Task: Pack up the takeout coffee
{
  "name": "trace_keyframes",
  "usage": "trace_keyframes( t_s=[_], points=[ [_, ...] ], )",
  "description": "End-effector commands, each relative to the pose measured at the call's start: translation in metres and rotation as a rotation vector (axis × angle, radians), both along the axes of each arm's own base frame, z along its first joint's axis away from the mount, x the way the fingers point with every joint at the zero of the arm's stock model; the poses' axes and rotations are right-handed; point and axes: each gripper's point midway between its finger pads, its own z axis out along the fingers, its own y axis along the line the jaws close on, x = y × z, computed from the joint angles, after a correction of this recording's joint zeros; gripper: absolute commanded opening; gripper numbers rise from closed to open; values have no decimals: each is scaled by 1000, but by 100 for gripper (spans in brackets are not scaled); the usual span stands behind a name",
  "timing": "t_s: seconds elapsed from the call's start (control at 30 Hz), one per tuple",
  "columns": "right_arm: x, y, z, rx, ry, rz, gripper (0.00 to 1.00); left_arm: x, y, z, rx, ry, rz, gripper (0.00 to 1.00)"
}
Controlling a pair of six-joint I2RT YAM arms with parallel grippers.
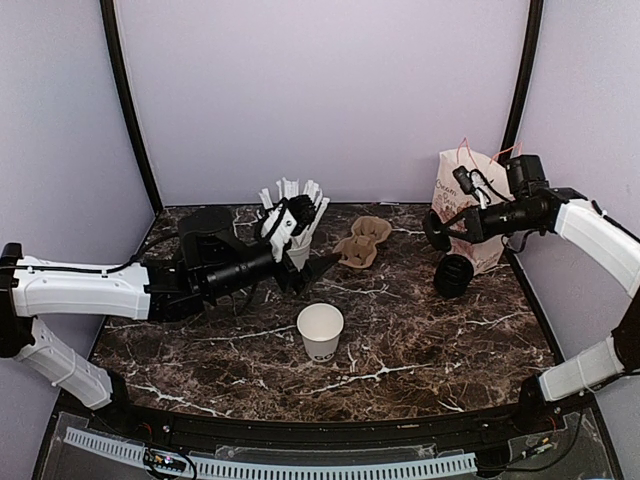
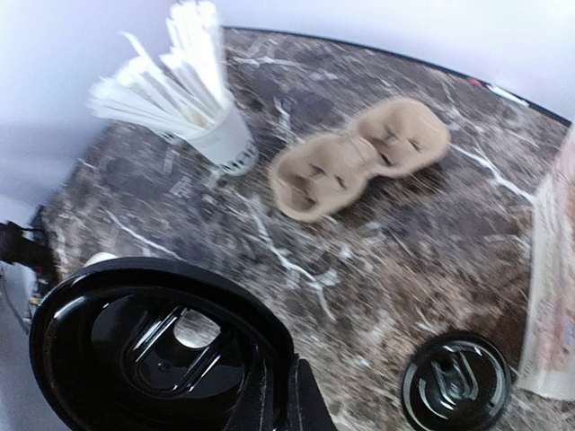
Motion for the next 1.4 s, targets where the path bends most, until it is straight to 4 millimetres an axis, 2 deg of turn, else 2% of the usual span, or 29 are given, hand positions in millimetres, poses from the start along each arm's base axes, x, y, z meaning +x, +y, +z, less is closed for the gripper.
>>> trace_keyframes(
  t_s=[0.0, 0.1, 0.2, 0.23, 0.33, 0.43, 0.6, 0.8, 1.17, 1.37],
  points=[
    [-28, 47, 69, 372, -24, 224, 0, -35, -12, 78, -230, -254, -145, 85],
    [-43, 61, 90, 466, 7, 321, 0, -51, -31, 89, -222, -312, -242, 85],
    [-60, 73, 102, 492, -11, 395, 0, -53, -45, 104, -243, -342, -279, 86],
    [-66, 76, 106, 500, -19, 415, 0, -54, -51, 100, -242, -327, -298, 86],
    [-82, 87, 117, 536, -22, 465, 0, -58, -59, 108, -282, -316, -339, 88],
    [-94, 95, 122, 557, -3, 506, 0, -63, -69, 107, -289, -311, -374, 88],
    [-94, 97, 119, 567, 15, 514, 0, -66, -86, 111, -271, -353, -367, 88],
    [-94, 97, 115, 579, 40, 517, 0, -55, -104, 108, -240, -376, -335, 89],
    [-96, 98, 111, 592, 69, 519, 0, -38, -125, 106, -219, -366, -300, 90],
    [-99, 97, 112, 595, 68, 526, 1, -34, -133, 96, -188, -349, -298, 89]
  ],
)
